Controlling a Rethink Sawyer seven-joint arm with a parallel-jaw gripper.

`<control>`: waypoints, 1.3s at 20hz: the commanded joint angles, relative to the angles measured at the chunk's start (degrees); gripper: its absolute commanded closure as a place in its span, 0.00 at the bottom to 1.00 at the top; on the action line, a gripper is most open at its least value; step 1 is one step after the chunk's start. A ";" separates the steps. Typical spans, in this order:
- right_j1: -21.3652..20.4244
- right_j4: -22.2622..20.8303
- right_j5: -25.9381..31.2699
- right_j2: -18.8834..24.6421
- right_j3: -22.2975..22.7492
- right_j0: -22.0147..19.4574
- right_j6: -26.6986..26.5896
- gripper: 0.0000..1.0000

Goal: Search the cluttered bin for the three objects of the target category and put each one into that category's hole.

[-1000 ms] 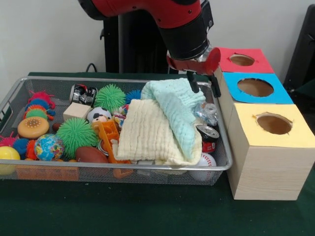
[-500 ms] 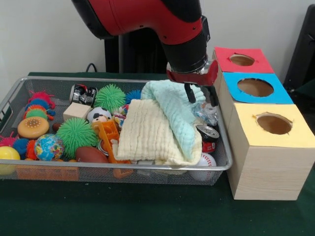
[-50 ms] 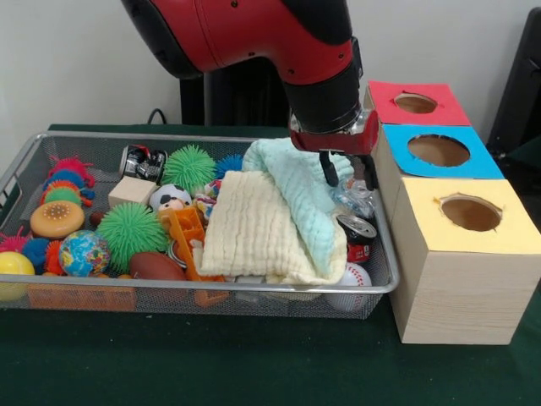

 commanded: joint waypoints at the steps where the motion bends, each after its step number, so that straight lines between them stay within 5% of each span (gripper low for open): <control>1: 2.52 -4.33 2.29 4.68 -5.34 -1.65 -14.28 0.00; 12: 2.27 -6.59 3.17 2.70 -7.40 0.11 -10.40 0.00; 26: 9.78 -6.87 15.27 4.46 -12.47 -2.14 -19.41 0.00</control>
